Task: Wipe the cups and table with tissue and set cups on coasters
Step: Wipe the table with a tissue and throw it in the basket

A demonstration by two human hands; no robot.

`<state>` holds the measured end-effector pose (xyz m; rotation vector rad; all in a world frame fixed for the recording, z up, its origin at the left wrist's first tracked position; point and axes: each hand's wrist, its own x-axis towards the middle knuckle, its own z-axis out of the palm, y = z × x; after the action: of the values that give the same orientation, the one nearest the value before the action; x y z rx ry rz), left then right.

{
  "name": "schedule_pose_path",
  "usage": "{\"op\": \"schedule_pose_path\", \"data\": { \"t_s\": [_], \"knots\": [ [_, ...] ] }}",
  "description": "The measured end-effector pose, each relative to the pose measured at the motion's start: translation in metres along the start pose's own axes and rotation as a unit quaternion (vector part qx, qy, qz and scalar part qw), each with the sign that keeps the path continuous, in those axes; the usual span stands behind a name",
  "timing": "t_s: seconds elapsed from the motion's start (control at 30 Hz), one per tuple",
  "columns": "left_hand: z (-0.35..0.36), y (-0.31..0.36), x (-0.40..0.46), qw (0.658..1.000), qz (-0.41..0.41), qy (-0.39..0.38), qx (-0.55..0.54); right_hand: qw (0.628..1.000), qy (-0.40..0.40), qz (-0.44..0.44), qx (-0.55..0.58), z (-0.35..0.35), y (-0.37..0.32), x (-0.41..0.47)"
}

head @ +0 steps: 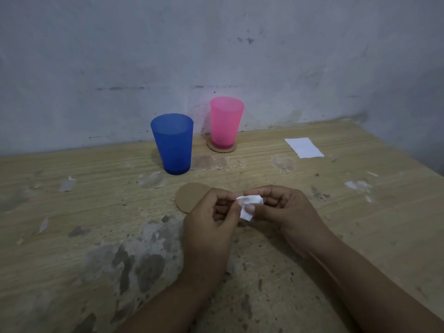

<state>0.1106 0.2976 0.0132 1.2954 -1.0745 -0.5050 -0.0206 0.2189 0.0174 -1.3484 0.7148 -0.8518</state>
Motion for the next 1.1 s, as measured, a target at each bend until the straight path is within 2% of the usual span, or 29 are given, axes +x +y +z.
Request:
{"op": "schedule_pose_path", "data": {
  "t_s": [0.1,0.17,0.23,0.27,0.3,0.33,0.37,0.4,0.47,0.53,0.57,0.7,0.83,0.9,0.93,1.03,1.1],
  "knots": [
    [0.0,0.0,0.0,1.0,0.004,0.018,-0.002,1.0,0.003,0.012,0.01,0.0,0.001,0.001],
    [0.0,-0.002,0.001,0.998,0.029,0.031,0.044,0.999,0.006,0.026,0.03,-0.002,-0.002,0.001],
    [0.002,-0.005,0.001,0.99,0.066,-0.013,0.122,0.998,0.045,0.016,0.044,-0.006,-0.008,0.003],
    [0.003,-0.006,-0.001,0.983,0.081,-0.056,0.157,0.996,0.087,-0.008,0.003,-0.01,-0.011,0.004],
    [0.004,-0.007,-0.002,0.973,0.092,-0.101,0.187,0.982,0.15,-0.047,-0.102,-0.016,-0.015,0.005],
    [0.005,-0.009,-0.003,0.962,0.1,-0.138,0.214,0.938,0.22,-0.085,-0.254,-0.023,-0.018,0.007],
    [0.005,-0.01,-0.005,0.951,0.108,-0.165,0.237,0.867,0.269,-0.11,-0.406,-0.029,-0.019,0.008],
    [0.006,-0.012,-0.006,0.943,0.114,-0.182,0.255,0.799,0.282,-0.113,-0.519,-0.033,-0.02,0.009],
    [0.007,-0.015,-0.007,0.933,0.11,-0.194,0.282,0.721,0.228,-0.042,-0.653,-0.033,-0.018,0.012],
    [0.008,-0.018,-0.008,0.925,0.097,-0.199,0.307,0.674,0.139,0.05,-0.724,-0.027,-0.009,0.018],
    [0.009,-0.019,-0.008,0.92,0.097,-0.204,0.321,0.662,0.105,0.078,-0.738,-0.022,-0.003,0.021],
    [0.01,-0.021,-0.009,0.9,0.105,-0.213,0.365,0.685,0.054,0.096,-0.72,-0.008,0.01,0.034],
    [0.01,-0.023,-0.009,0.897,0.108,-0.203,0.377,0.747,-0.037,0.019,-0.663,-0.005,0.005,0.041],
    [0.009,-0.024,-0.009,0.9,0.108,-0.201,0.372,0.762,-0.091,-0.021,-0.64,-0.01,0.002,0.037],
    [0.009,-0.024,-0.009,0.9,0.109,-0.202,0.37,0.758,-0.114,-0.04,-0.641,-0.014,0.001,0.031],
    [0.009,-0.024,-0.009,0.903,0.105,-0.196,0.369,0.705,-0.147,-0.085,-0.689,-0.031,-0.002,0.016],
    [0.009,-0.024,-0.009,0.902,0.105,-0.195,0.371,0.701,-0.131,-0.097,-0.694,-0.035,-0.006,0.013]
  ]
}}
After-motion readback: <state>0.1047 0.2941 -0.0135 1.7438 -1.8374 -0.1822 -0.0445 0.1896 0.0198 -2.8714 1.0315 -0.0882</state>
